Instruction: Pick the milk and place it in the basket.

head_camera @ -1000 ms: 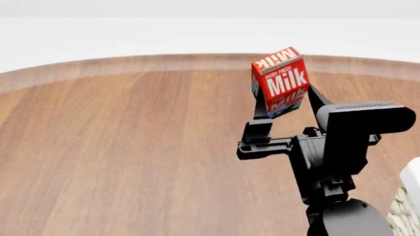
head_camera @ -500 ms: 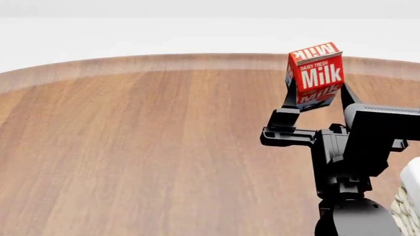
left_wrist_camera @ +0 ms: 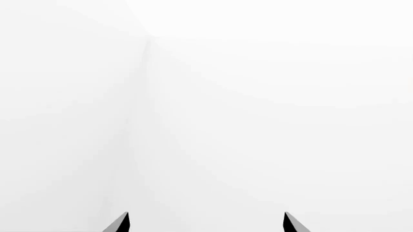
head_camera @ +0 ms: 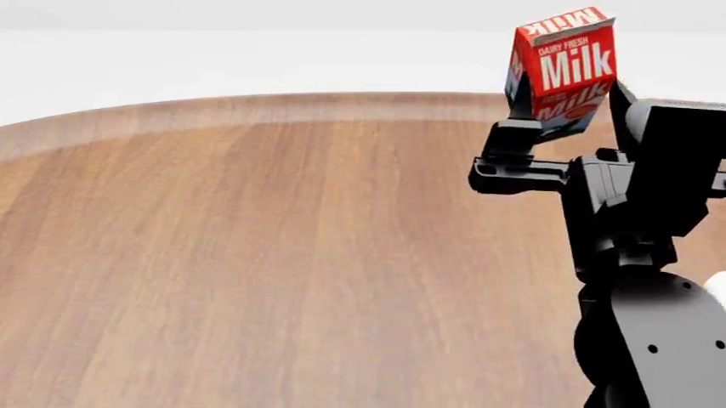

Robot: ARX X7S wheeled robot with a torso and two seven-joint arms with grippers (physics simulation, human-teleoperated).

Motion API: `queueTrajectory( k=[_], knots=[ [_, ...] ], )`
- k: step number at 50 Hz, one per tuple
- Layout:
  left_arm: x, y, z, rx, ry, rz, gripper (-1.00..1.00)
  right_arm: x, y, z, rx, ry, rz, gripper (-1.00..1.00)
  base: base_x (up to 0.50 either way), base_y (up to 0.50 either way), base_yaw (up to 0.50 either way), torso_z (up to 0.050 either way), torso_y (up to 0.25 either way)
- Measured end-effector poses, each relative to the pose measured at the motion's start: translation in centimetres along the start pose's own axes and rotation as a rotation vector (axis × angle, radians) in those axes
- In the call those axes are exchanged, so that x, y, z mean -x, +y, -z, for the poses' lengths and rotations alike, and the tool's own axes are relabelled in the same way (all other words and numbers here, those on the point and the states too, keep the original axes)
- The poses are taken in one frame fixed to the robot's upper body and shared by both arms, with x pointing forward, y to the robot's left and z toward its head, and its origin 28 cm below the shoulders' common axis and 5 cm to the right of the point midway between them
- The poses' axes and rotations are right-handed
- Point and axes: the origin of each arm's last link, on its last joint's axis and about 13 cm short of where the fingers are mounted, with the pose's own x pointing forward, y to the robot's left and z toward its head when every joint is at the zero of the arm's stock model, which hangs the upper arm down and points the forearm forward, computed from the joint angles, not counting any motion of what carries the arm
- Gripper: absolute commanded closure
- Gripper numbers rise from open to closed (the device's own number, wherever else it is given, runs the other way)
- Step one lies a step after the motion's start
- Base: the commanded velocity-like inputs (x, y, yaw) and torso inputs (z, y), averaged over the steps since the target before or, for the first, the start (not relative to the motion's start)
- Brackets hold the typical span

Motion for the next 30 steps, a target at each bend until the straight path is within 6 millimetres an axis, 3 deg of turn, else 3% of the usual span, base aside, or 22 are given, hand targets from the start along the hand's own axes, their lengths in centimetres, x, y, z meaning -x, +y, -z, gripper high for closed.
queueTrajectory(
  k=[8, 15, 30],
  knots=[
    [0.0, 0.1, 0.0, 0.000, 0.000, -0.002, -1.00, -1.6, -1.2, -6.4, 0.058, -0.030, -0.081, 1.00, 0.00, 0.00, 0.00, 0.001, 0.001],
    [0.0, 0.1, 0.0, 0.000, -0.001, -0.005, -1.00, -1.8, -2.1, -12.0, 0.107, -0.055, -0.150, 1.00, 0.00, 0.00, 0.00, 0.000, 0.001],
    [0.0, 0.2, 0.0, -0.002, 0.001, -0.006, -1.00, 1.7, -4.8, -23.2, 0.217, -0.058, -0.368, 1.00, 0.00, 0.00, 0.00, 0.001, 0.001]
  ],
)
